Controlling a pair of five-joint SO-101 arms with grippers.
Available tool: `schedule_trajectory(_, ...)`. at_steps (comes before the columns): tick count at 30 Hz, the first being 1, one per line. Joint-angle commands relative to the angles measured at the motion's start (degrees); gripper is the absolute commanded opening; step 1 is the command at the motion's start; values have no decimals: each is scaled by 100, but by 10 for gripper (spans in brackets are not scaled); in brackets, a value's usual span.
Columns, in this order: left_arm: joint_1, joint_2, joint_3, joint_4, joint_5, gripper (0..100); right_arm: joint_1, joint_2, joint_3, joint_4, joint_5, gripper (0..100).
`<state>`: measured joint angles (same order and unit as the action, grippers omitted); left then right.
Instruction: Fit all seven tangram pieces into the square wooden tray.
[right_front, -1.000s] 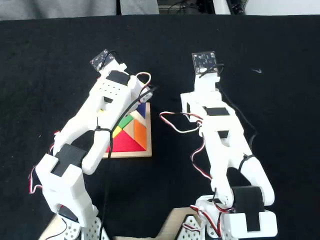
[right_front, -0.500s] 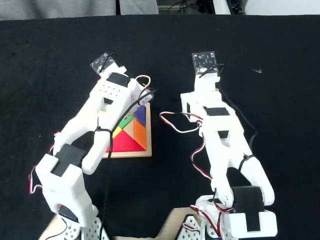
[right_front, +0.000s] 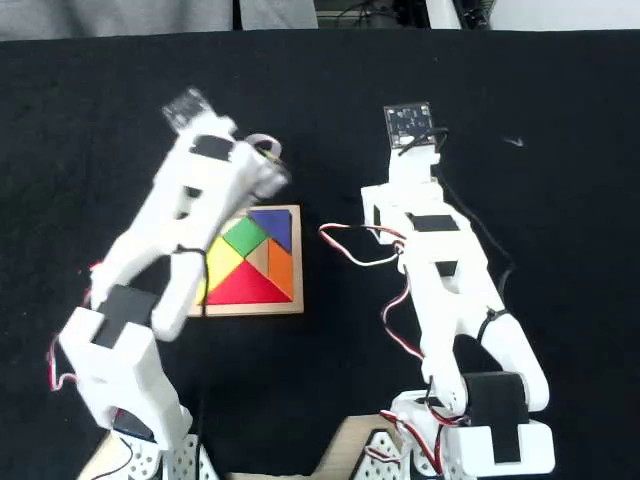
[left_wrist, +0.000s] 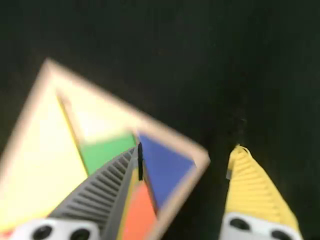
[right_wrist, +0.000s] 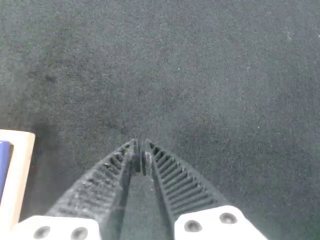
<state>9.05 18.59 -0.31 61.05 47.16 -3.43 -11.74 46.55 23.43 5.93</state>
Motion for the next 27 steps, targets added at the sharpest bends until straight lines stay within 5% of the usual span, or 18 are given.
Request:
schedule_trajectory(1, -110, 132, -426, -281, -615, 278, 18, -251, -136, -9, -9, 18)
schedule_trajectory(27, 488, 756, -593, -651, -633, 278, 18, -251, -136, -18, -9, 18)
